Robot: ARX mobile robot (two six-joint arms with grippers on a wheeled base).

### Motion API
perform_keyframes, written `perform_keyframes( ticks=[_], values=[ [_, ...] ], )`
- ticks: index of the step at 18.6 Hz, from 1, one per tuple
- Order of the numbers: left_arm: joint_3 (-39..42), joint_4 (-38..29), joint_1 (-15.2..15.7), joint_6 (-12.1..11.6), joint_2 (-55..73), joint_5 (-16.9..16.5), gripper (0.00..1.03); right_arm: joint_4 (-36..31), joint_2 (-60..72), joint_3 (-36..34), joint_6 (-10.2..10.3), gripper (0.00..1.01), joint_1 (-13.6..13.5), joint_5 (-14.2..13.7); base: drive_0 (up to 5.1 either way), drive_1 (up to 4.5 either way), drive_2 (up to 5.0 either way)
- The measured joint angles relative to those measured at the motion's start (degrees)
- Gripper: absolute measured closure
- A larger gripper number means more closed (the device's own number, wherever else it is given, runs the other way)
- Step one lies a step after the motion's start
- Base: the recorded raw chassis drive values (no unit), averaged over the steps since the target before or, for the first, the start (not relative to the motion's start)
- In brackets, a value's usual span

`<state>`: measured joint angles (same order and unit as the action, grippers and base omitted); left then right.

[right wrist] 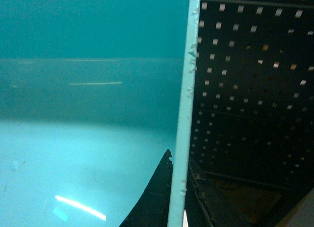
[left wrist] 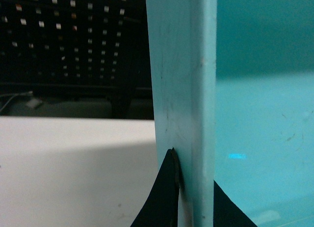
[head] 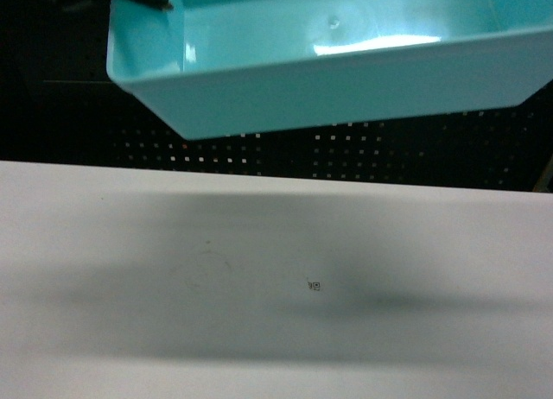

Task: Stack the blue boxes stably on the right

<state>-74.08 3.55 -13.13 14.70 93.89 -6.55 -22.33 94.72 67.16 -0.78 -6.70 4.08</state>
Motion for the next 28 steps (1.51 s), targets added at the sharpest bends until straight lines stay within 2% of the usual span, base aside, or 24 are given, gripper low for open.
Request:
perform_keyframes(
  ticks=[2,4,5,10,28],
  values=[
    [-2.3,-0.9,-0.2,-0.2,-1.8,-0.3,1.01,-0.1,-1.4,2.3,0.8,0.94,0.3,0.3,0.0,0.0,0.0],
    [-1.1,-6.0,-0.9,-2.8,-3.5,1.2,1.01,-2.2,-3.1,2.7,0.9,0.94,0.6,-0.9,0.0,0.0,0.0],
    [-1.0,-6.2,-1.0,-3.1,-3.7,1.3,1.01,-2.0,-3.4,2.7,0.8,0.94,0.7,-0.9,0.0,0.0,0.0],
    [-0.5,-6.0,-0.9,-3.2,-3.8,1.4,1.01,-1.7,-3.3,2.6,0.8,0.94,0.5,-0.9,0.0,0.0,0.0],
    [-0.5,-6.1,-1.1,-3.2,-3.8,1.4,1.01,-1.7,-3.3,2.6,0.8,0.94,0.7,-1.0,-1.8,-1.8,-1.8]
  ],
)
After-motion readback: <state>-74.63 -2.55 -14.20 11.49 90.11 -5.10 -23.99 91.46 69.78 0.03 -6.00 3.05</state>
